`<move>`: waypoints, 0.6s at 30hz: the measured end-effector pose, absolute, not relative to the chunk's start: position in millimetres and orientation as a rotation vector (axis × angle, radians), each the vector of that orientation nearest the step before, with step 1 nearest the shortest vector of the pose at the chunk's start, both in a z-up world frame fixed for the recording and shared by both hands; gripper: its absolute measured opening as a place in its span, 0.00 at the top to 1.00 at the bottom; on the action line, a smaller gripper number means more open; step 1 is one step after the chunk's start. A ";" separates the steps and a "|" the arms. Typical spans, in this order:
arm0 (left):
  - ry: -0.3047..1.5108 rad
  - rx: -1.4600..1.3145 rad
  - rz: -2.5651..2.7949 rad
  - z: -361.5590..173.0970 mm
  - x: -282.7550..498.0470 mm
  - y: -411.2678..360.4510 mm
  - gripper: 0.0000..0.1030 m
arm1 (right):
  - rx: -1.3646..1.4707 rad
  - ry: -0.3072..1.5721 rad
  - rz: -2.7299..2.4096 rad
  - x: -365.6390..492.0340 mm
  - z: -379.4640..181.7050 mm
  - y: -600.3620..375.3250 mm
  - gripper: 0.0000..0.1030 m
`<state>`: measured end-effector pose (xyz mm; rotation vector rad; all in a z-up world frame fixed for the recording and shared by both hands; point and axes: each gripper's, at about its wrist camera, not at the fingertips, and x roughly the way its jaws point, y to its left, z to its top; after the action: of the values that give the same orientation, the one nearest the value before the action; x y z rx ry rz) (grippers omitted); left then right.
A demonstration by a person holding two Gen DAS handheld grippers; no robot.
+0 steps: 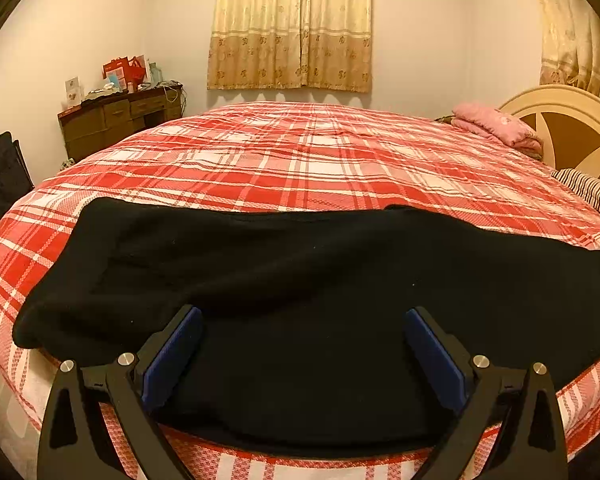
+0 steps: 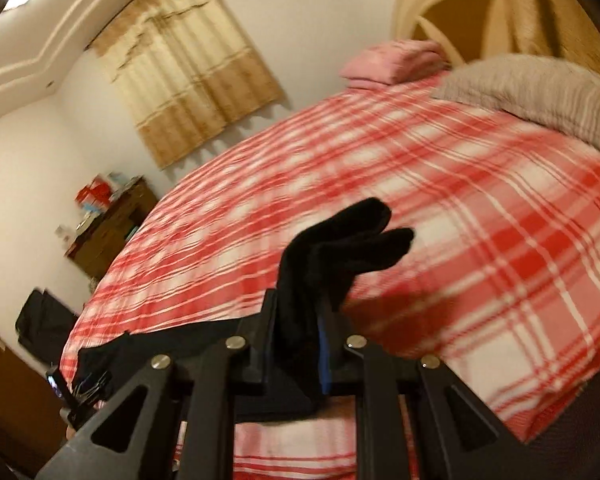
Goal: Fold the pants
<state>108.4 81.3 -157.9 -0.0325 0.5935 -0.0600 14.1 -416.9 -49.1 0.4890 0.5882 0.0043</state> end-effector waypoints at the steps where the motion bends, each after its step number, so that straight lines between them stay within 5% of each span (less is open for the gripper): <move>1: 0.592 -0.036 -0.062 -157.1 107.8 82.2 0.01 | 0.476 0.589 0.021 18.8 -47.0 -409.5 0.81; 18: 0.582 -0.054 -0.130 -148.7 103.5 72.8 0.01 | 0.347 0.696 0.212 71.9 -68.4 -319.1 0.81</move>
<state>103.5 72.8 -148.7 -0.0541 0.5818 -0.1298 71.9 -319.1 -68.4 0.3468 0.6957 0.2122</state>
